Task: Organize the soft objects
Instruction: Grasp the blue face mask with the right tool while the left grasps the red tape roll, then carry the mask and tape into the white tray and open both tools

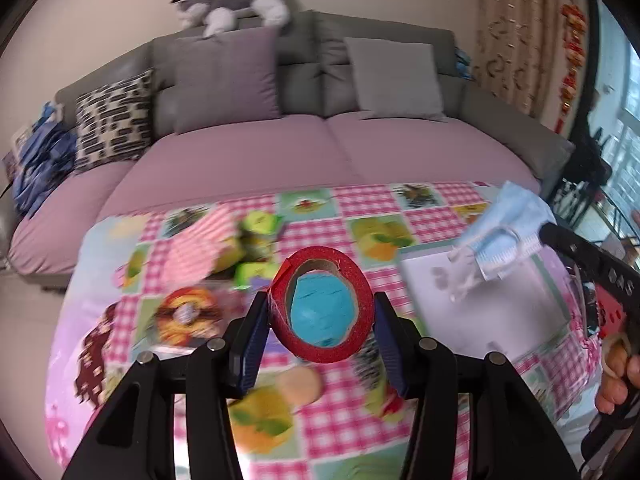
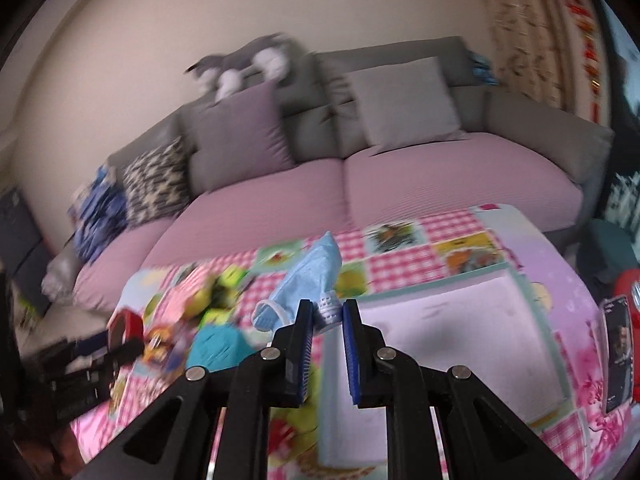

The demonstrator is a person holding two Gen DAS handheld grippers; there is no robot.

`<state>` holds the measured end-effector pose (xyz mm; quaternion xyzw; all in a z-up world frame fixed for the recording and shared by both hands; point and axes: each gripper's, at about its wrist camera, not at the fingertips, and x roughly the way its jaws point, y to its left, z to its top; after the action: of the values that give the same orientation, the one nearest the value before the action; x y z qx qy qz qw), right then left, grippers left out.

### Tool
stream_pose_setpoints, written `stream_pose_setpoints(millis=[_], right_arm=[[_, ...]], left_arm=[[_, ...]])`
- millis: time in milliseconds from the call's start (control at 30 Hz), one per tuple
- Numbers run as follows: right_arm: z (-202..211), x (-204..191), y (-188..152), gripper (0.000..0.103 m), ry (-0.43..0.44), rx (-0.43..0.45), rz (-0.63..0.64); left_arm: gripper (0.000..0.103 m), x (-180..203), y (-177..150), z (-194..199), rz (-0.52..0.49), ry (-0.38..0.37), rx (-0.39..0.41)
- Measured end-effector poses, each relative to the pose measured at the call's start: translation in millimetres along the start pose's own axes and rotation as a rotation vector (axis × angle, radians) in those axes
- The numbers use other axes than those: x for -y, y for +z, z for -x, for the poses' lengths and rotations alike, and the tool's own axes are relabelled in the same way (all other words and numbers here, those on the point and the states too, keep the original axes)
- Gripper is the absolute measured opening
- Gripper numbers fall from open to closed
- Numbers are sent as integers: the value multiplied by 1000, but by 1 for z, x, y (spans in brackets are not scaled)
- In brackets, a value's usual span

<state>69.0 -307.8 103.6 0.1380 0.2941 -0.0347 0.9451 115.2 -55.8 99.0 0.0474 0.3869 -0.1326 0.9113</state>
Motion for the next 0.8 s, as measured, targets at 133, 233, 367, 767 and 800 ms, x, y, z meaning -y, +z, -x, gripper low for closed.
stream_pose_setpoints(millis=[133, 233, 367, 767, 800], right_arm=[[-6, 36, 13, 16, -35, 31, -108], [-14, 57, 17, 16, -78, 43, -155], [-27, 85, 15, 16, -123, 46, -224], [-89, 153, -19, 16, -286, -90, -290], [-90, 157, -21, 16, -288, -93, -300]], left_arm=[[52, 40, 14, -21, -42, -41, -5], [52, 66, 20, -38, -59, -72, -11], [52, 93, 24, -66, -64, -101, -25], [52, 156, 13, -162, -141, -120, -94], [52, 158, 13, -167, -137, -121, -99]])
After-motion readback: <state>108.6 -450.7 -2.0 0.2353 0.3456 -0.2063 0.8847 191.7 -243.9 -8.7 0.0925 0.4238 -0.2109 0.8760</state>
